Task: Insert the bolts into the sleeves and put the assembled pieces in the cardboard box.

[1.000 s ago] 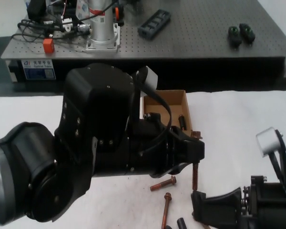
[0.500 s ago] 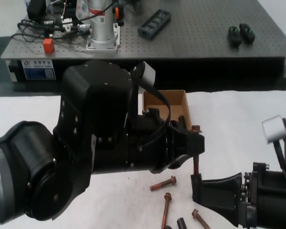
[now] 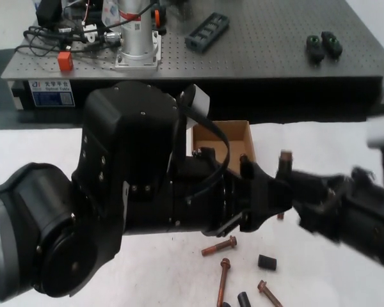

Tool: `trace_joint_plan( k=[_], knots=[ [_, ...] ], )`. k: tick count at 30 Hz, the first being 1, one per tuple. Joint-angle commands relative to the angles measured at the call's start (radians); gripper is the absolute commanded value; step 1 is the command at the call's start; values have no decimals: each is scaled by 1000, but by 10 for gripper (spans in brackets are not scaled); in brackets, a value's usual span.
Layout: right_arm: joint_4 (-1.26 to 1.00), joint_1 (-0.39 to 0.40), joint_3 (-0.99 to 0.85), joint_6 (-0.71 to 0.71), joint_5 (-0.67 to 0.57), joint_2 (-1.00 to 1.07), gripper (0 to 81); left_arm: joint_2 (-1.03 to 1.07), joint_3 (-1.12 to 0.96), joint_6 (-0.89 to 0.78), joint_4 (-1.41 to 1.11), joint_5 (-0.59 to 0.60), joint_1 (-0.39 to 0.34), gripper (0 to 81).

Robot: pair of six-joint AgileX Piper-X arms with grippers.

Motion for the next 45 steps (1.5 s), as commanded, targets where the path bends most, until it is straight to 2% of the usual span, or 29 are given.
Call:
trace_joint_plan(
  k=[1, 7, 10, 16, 21, 23, 24, 27, 29, 31, 36, 40, 43, 45],
  knots=[
    [-32, -23, -68, -49, 24, 106, 21, -9, -2, 57, 45, -51, -1, 486],
    [10, -78, -363, -98, 34, 538, 21, -9, -2, 150, 198, -239, -1, 486],
    [87, -85, -547, -113, 78, 744, 21, -9, -2, 182, 254, -325, -1, 486],
    [320, -85, -851, -150, 128, 1026, 21, -9, 10, 210, 282, -377, -1, 486],
    [452, -85, -999, -155, 168, 1149, 19, -9, 12, 220, 307, -396, -1, 486],
    [486, -85, -1022, -158, 180, 1166, 8, -9, 12, 219, 312, -396, -1, 486],
    [490, -85, -1024, -158, 180, 1170, 39, -9, 12, 219, 314, -399, -1, 486],
    [482, -89, -1024, -158, 177, 1170, 190, -9, 12, 222, 325, -403, -1, 486],
    [478, -94, -1024, -158, 151, 1165, 330, -9, 12, 222, 334, -403, -1, 486],
    [478, -102, -1024, -154, 128, 1144, 399, -9, 12, 226, 341, -403, -1, 486],
    [523, -114, -1024, -211, 107, 978, 340, -9, 12, 238, 357, -411, -1, 486],
    [809, -114, -1018, -409, 119, 820, 334, -9, 12, 242, 356, -411, -1, 486],
    [1025, -103, -966, -472, 128, 742, 334, -9, 12, 242, 356, -411, -1, 486],
    [1065, -92, -896, -496, 146, 708, 334, -9, 12, 242, 356, -411, -1, 486]
  ],
)
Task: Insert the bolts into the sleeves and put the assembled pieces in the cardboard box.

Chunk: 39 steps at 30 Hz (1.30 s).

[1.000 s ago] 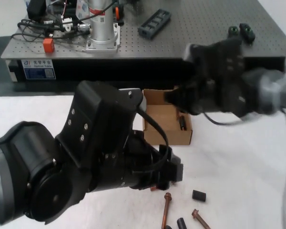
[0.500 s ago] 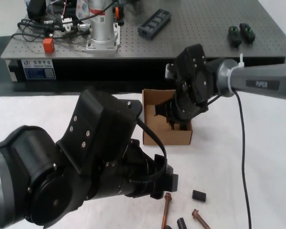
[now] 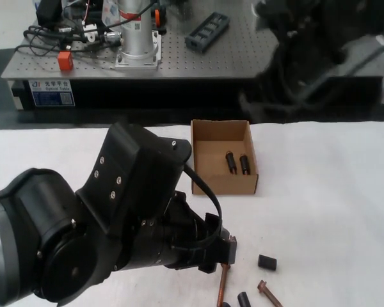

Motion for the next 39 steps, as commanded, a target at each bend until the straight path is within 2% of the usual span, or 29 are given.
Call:
trace_joint_plan(
  k=[1, 9, 14, 24, 26, 29, 30, 34, 39],
  knots=[
    [145, 17, 130, -77, 30, -52, 334, -9, -1, 7, -3, -17, 0, 486],
    [6, 100, 390, -161, 35, -20, 334, -9, -1, 48, 19, -17, 0, 486],
    [-46, 131, 411, -165, 63, 44, 334, -9, -1, 55, 56, -17, 0, 486],
    [-103, 130, 411, -178, 82, 153, 330, -9, -1, 82, 61, -17, 0, 486],
    [-108, 130, 411, -178, 110, 159, 277, -9, -1, 102, 67, -17, 0, 486],
    [-103, 130, 411, -178, 140, 159, 66, -9, -1, 170, 78, -17, 0, 486],
    [-103, 126, 411, -178, 152, 159, 21, -9, -1, 188, 78, -17, 0, 486],
    [-99, 103, 411, -122, 168, 125, 25, 25, -17, 303, 78, -15, 0, 467],
    [-93, 41, 491, -57, 74, -50, 25, 197, -146, 480, 120, 31, 5, 406]
  ],
)
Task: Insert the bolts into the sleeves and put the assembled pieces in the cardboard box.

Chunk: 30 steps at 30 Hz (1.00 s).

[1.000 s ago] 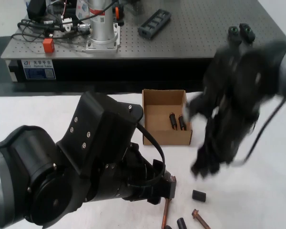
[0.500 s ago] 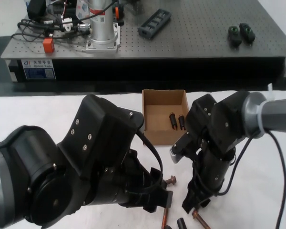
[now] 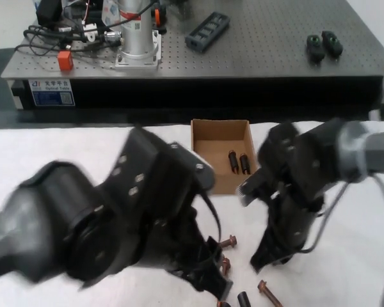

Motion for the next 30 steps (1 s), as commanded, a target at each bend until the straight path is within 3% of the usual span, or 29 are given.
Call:
trace_joint_plan(
  k=[1, 7, 11, 16, 23, 30],
  knots=[
    [12, -45, 63, 50, -54, -148, 25, 104, -93, 114, 35, 11, 5, 405],
    [79, -124, 266, 116, -121, -511, 25, 381, -380, 337, 258, 2, 7, 405],
    [116, -145, 374, 136, -132, -741, 25, 541, -556, 437, 346, -93, 10, 400],
    [171, -149, 428, 171, -132, -940, 25, 633, -662, 490, 370, -104, 38, 326],
    [208, -149, 436, 171, -132, -1024, 25, 647, -674, 497, 387, -49, 106, 297],
    [206, -149, 436, 171, -132, -1022, 25, 647, -674, 516, 439, 45, 101, 297]
  ],
)
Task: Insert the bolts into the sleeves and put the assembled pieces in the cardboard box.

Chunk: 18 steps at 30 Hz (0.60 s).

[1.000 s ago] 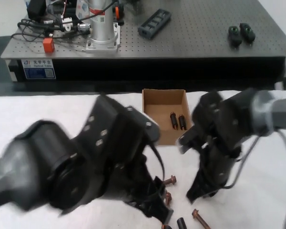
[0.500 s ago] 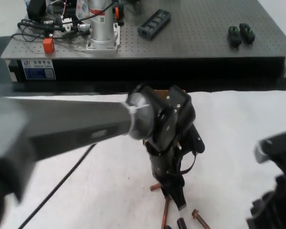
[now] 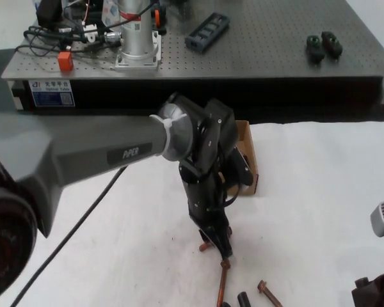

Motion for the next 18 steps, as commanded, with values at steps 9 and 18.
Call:
trace_joint_plan(
  k=[9, 18],
  knots=[
    [0, -4, -6, 7, -9, -5, 25, 25, -11, 6, -16, -8, -11, 297],
    [19, -4, -6, 7, -9, -5, 25, 57, -11, -5, -55, -25, -11, 297]
  ],
)
